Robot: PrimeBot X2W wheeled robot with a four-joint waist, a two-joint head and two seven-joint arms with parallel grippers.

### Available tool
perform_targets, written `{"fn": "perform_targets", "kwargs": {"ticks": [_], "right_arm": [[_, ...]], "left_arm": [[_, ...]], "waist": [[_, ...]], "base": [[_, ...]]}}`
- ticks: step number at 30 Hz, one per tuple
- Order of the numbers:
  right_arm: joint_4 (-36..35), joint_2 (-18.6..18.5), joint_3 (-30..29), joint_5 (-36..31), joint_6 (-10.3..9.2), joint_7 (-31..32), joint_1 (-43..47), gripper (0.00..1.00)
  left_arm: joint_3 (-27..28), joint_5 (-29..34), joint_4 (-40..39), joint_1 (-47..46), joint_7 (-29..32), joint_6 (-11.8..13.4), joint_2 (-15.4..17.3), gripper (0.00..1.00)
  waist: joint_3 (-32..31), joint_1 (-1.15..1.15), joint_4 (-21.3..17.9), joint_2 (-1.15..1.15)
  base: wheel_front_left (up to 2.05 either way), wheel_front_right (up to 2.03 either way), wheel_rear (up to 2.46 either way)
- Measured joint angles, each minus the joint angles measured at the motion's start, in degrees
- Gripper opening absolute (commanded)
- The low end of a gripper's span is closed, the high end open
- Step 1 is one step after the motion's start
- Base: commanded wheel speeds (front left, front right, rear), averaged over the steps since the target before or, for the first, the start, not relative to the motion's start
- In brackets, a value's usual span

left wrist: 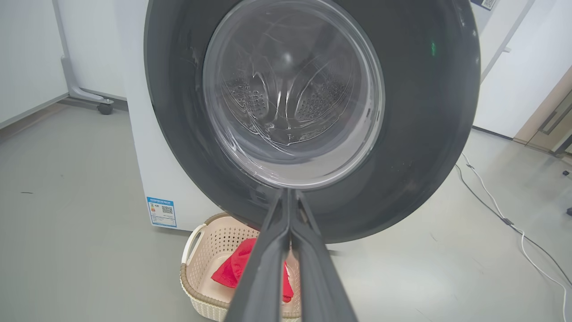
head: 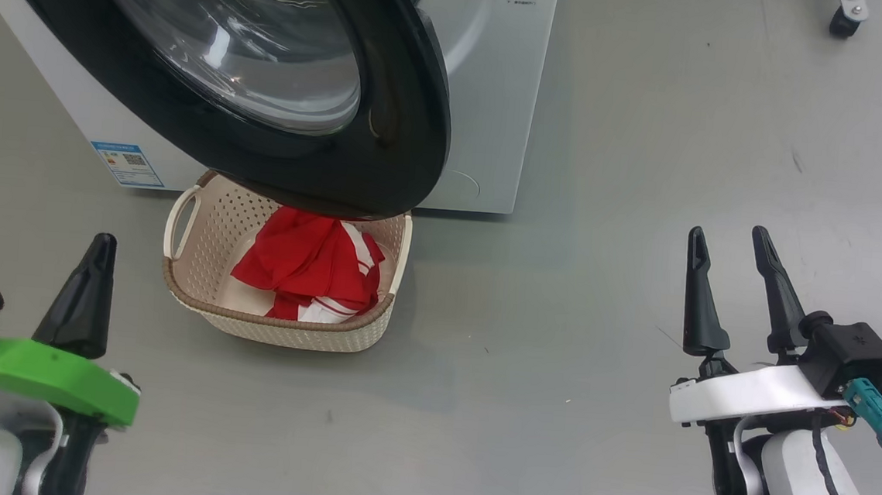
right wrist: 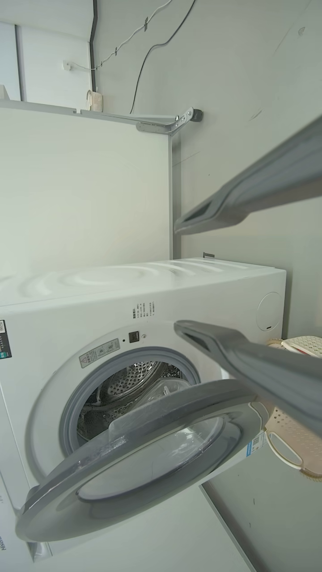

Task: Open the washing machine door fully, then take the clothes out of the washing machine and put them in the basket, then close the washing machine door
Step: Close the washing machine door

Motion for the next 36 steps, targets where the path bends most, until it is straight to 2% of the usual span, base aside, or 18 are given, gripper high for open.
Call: {"fn": "perform_targets", "kwargs": {"ticks": [4,5,6,7,8,15,36], "right_arm": [[0.0,0.0,-0.2,0.0,0.01,0.0,0.2,1.00],[0.0,0.0,-0.2,0.0,0.01,0.0,0.2,1.00],[0.1,0.0,-0.2,0.0,0.01,0.0,0.2,1.00],[0.1,0.0,-0.2,0.0,0.02,0.0,0.3,1.00],[0.1,0.0,-0.2,0.0,0.05,0.0,0.3,1.00],[0.5,0.0,-0.2,0.0,0.20,0.0,0.8,1.00],[1.0,0.2,-0.1,-0.1,0.78,0.0,1.4,1.00]], "left_arm": [[-2.7,5.0,0.3,1.9,-4.2,0.0,0.9,0.00],[-3.2,5.9,0.6,2.2,-5.2,0.0,1.1,0.32],[-3.4,6.6,0.9,2.6,-6.2,0.0,1.2,0.45],[-3.5,7.7,1.2,2.9,-7.1,0.0,1.2,0.95],[-3.6,8.5,1.7,3.2,-7.9,0.0,1.2,1.00],[-4.7,10.8,4.4,4.0,-12.0,0.0,1.1,1.00],[-5.5,12.8,7.4,4.2,-13.3,0.0,-0.2,1.00]], "waist": [[-0.2,0.00,0.1,0.00],[-0.2,0.00,0.2,0.00],[-0.2,0.00,0.2,0.00],[-0.2,0.00,0.2,0.00],[-0.3,0.00,0.3,0.00],[-0.5,0.00,0.5,0.00],[-1.4,0.00,0.1,0.00]], "base": [[0.00,0.00,0.00],[0.00,0.00,0.00],[0.00,0.00,0.00],[0.00,0.00,0.00],[0.00,0.00,0.00],[0.00,0.00,0.00],[0.00,0.00,0.00]]}}
